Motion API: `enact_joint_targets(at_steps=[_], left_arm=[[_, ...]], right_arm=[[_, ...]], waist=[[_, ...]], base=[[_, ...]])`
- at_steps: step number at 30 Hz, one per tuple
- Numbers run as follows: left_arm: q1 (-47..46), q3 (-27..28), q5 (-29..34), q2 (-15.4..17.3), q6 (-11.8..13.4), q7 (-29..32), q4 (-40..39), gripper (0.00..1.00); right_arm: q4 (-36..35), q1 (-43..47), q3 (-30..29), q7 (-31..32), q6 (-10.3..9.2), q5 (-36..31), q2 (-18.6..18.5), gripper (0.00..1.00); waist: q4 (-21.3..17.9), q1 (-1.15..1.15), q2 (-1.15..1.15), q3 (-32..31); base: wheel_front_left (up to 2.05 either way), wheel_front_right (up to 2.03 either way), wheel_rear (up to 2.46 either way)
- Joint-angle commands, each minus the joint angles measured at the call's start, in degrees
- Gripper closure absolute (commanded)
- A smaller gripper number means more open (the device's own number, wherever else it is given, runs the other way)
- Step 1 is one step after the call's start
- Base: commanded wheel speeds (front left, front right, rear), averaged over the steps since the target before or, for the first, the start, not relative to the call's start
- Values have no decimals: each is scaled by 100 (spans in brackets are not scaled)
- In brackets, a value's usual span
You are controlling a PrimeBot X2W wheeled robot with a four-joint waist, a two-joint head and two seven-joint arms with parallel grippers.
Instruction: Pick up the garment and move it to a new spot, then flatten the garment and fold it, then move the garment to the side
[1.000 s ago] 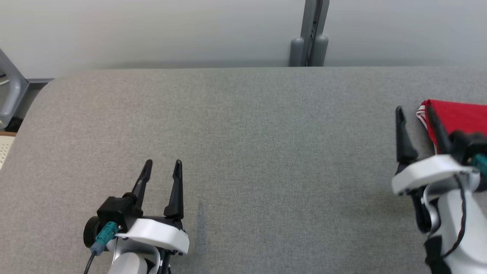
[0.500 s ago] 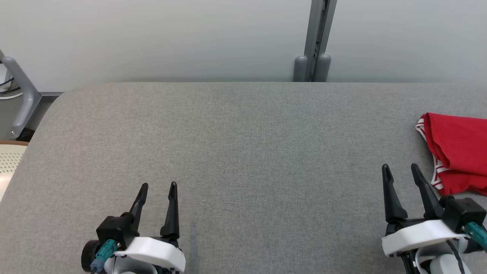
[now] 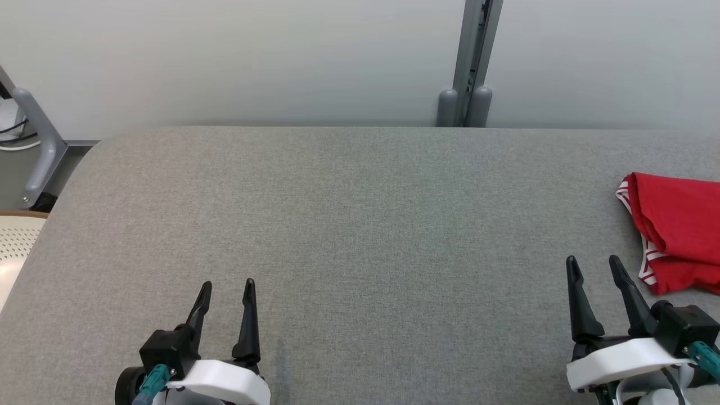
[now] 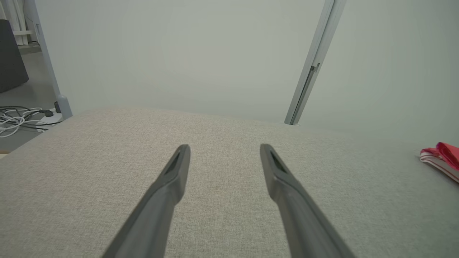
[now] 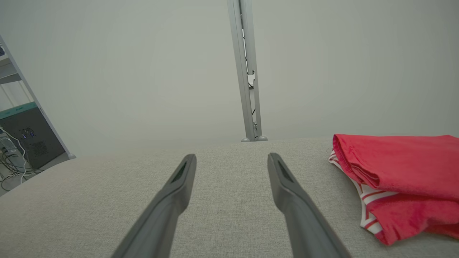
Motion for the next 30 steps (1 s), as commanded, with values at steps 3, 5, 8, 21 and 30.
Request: enact_joint_targets(at_steps=[3, 5, 8, 21, 30], left_arm=[[-2, 38, 24, 23, 22, -7, -18, 0], [5, 34, 14, 23, 26, -6, -9, 0], [-4, 21, -12, 23, 34, -6, 2, 0], [162, -42, -167, -25, -10, 10, 286, 100], [93, 158, -1081, -3, -171, 256, 217, 100]], right_arm=[[31, 53, -17, 0, 1, -34, -25, 0], [35, 53, -24, 0, 1, -49, -25, 0], [38, 40, -37, 0, 1, -66, -25, 0], [255, 163, 3, 12, 0, 12, 73, 100], [205, 115, -93, 287, 0, 985, 61, 100]], waist=[[3, 0, 0, 0], [0, 0, 0, 3], [-2, 0, 0, 12], [0, 0, 0, 18], [-35, 0, 0, 8]], base=[[0, 0, 0], [0, 0, 0], [0, 0, 0], [0, 0, 0], [0, 0, 0]])
